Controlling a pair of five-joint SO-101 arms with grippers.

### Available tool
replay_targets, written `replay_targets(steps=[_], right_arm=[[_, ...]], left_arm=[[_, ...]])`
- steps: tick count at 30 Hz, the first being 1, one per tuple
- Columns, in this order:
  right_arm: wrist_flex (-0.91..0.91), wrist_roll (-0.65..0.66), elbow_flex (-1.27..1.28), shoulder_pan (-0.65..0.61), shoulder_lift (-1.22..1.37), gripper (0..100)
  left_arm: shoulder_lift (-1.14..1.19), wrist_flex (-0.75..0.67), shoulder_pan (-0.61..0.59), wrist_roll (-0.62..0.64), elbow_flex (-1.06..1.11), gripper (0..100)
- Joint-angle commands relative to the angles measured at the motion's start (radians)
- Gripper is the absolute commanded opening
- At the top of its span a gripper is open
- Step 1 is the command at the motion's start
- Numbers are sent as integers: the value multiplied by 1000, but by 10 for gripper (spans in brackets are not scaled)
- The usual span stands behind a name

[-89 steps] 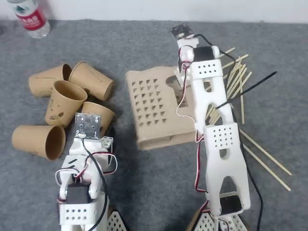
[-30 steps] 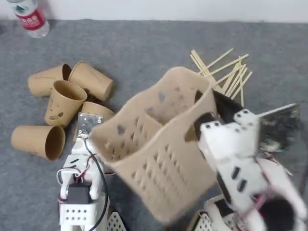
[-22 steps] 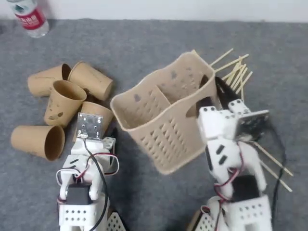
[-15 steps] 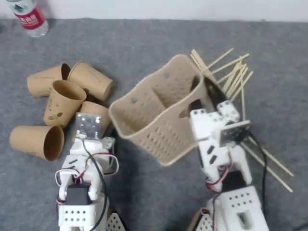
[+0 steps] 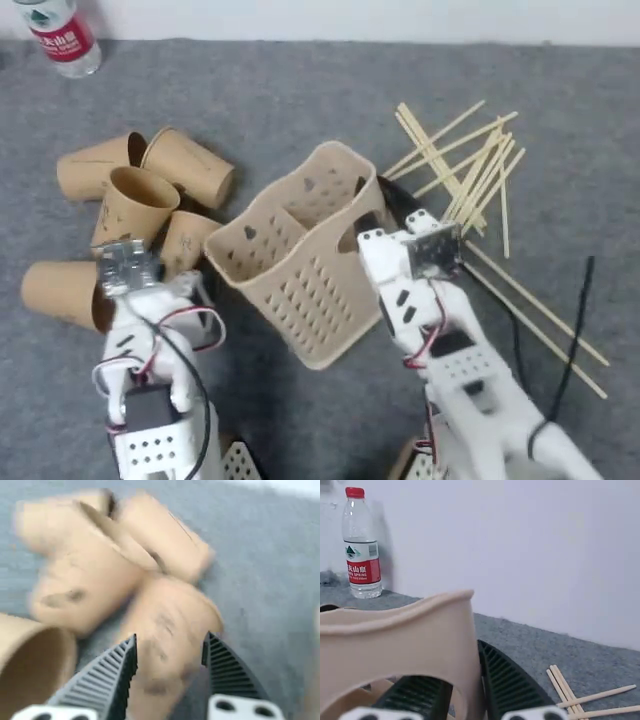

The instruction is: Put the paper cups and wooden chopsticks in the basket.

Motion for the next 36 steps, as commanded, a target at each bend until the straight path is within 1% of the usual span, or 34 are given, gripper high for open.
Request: replay_targets(steps=[1,4,6,9,11,14,19,21,25,28,32,34,36], right_arm=[[-105,12,-78,-13,137,8],[-162,15,-84,-12,186,9],[-168,15,-77,-12,180,9],[-173,15,-49,-13,140,8],[-168,15,-23,-16,96,8],[-168,15,29,-16,15,8],[-166,15,120,-18,-137,8],[-166,15,153,-13,-191,8],[-166,15,210,-12,-265,8],[-159,15,224,-12,-292,8],[-47,12,203,-13,-318,8],[-10,11,196,-13,-335,8],[12,11,198,-13,-361,8]], left_arm=[[-6,-8,-51,98,-159,204],[-5,44,32,87,-260,204],[0,64,84,41,-348,204],[6,54,133,-18,-472,204],[51,44,155,-49,-538,204],[207,46,160,-64,-625,204],[575,68,193,-60,-797,204],[695,127,216,-60,-883,204],[855,321,267,-81,-1112,204],[950,468,315,-167,-1285,204],[1111,624,374,-307,-1440,204],[1217,666,374,-362,-1489,204],[1333,672,353,-396,-1529,204]])
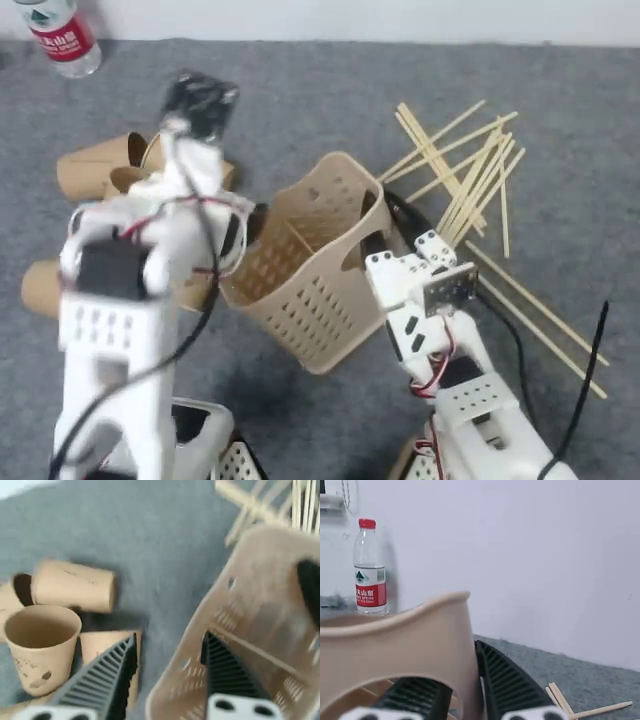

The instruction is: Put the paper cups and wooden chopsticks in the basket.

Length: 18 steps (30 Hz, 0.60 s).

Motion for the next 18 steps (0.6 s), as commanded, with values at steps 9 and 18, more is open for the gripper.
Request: replay_targets(steps=[9,18], right_arm=[[173,11,0,-10,-166,8],[226,11,2,-10,-214,8]], left_arm=[[540,43,-14,-94,-266,200],[601,126,104,-252,-277,85]])
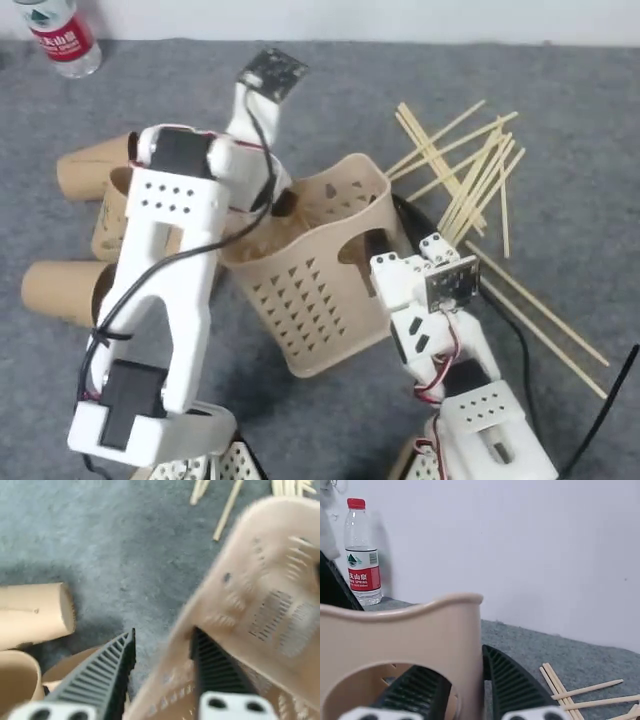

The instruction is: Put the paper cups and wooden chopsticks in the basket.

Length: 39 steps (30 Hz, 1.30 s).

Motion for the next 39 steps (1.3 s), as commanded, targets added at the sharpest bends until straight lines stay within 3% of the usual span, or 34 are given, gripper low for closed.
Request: replay_targets(steps=[1,5,9,14,17,20,24,32,39], right_arm=[[-2,12,-3,-13,-41,8],[-5,14,9,-13,-42,8],[-12,15,21,-13,-42,8],[-12,17,23,-13,-42,9],[-8,17,23,-13,-39,9],[-5,14,23,-13,-36,9],[-4,12,25,-13,-42,14],[130,14,9,-16,-42,266],[189,12,-28,-16,-44,270]], left_arm=[[40,43,54,-60,-2,67],[41,86,44,-167,-2,60],[43,183,44,-315,4,143],[41,181,55,-319,15,192],[38,181,71,-321,7,134],[41,181,80,-321,8,16],[32,181,74,-321,7,12],[32,180,-20,-321,-79,11],[41,164,-115,-313,-213,11]])
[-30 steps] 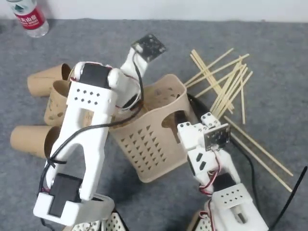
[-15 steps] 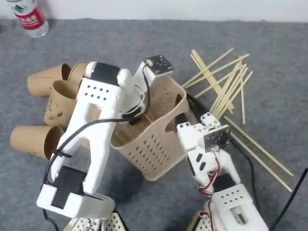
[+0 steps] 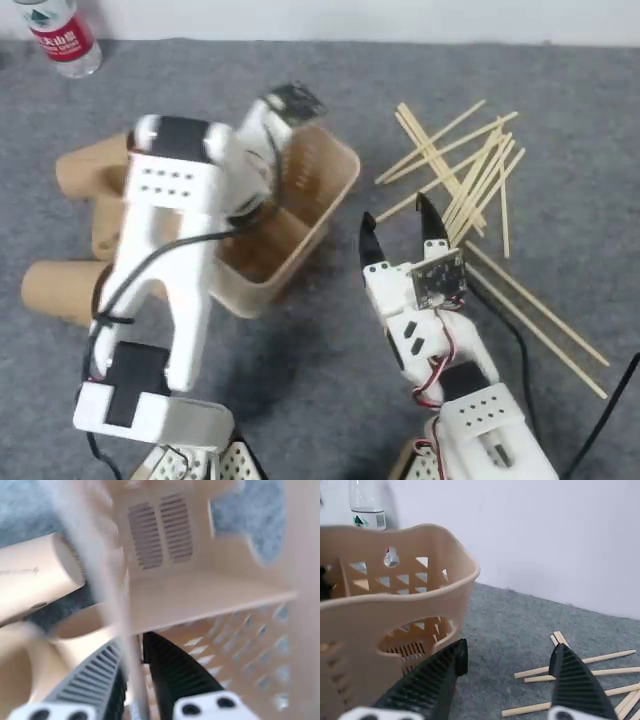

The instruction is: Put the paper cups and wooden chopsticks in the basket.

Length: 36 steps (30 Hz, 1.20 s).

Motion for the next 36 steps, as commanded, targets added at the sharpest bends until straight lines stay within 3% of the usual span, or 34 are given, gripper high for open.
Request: replay_targets(steps=[1,13,18,26,30,33,36], right_arm=[[2,9,-26,-5,-18,270],[7,9,-21,-1,-18,270],[1,12,-8,-4,-18,270],[2,14,-6,1,-18,270],[5,14,-6,1,-18,270],[7,14,-6,1,-18,270],[7,14,-6,1,-18,270]], left_arm=[[-11,0,-55,-9,-101,11],[149,0,-34,-12,-62,12],[137,5,-46,54,-209,23],[-2,8,-60,164,-337,308],[-83,-2,-63,167,-341,316],[-157,-25,-126,173,-406,316],[-222,-91,-264,221,-473,316]])
